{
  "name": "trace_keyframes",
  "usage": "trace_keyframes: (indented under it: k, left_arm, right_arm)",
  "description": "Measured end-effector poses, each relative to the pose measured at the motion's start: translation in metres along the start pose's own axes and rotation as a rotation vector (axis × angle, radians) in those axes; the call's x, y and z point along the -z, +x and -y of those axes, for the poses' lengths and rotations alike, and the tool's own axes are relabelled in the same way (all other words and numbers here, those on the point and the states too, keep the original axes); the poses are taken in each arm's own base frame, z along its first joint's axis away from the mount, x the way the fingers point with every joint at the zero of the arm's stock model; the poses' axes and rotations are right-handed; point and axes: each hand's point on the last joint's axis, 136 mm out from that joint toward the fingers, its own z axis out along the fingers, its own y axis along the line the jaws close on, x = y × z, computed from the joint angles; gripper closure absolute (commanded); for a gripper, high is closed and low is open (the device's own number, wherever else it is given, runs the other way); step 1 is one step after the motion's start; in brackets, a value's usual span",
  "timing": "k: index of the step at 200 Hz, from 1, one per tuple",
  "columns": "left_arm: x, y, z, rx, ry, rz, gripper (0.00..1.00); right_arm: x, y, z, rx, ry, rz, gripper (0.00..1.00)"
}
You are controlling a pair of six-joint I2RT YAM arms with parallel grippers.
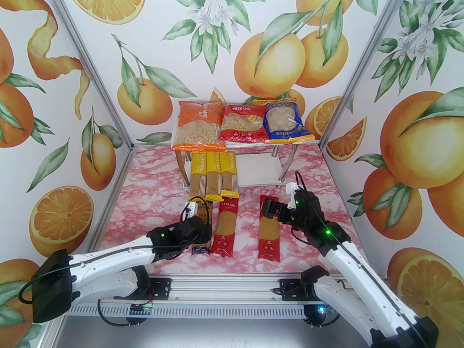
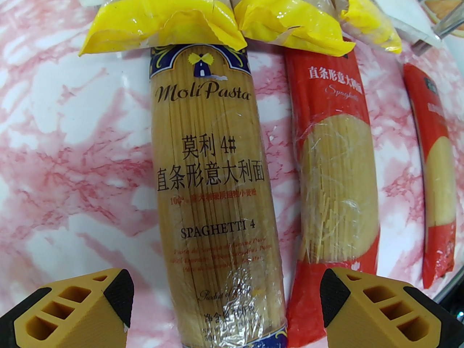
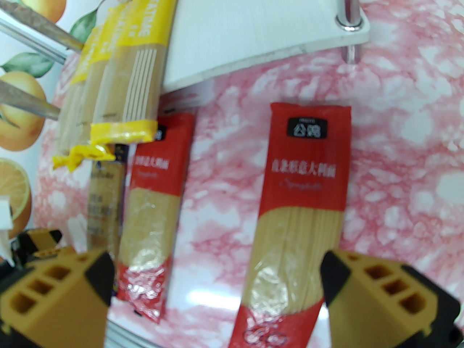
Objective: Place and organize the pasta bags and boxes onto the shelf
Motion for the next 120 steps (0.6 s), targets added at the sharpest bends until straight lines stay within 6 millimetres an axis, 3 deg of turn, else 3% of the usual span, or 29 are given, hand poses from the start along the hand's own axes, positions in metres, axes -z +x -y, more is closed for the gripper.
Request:
trace_keyframes:
  k: [68, 120]
  left_arm:
    - [-0.022, 0.022, -0.010, -0.045, -0.082, -0.083, 0.11]
    - [-0.037, 0.028, -0.005, -0.070, -0.093, -0.111, 0.10]
  right_arm:
    - [0.000, -0.004, -0.002, 0.002, -0.010, 0.014, 0.00]
    - [0.000, -0.004, -0.002, 0.003, -0.010, 0.015, 0.00]
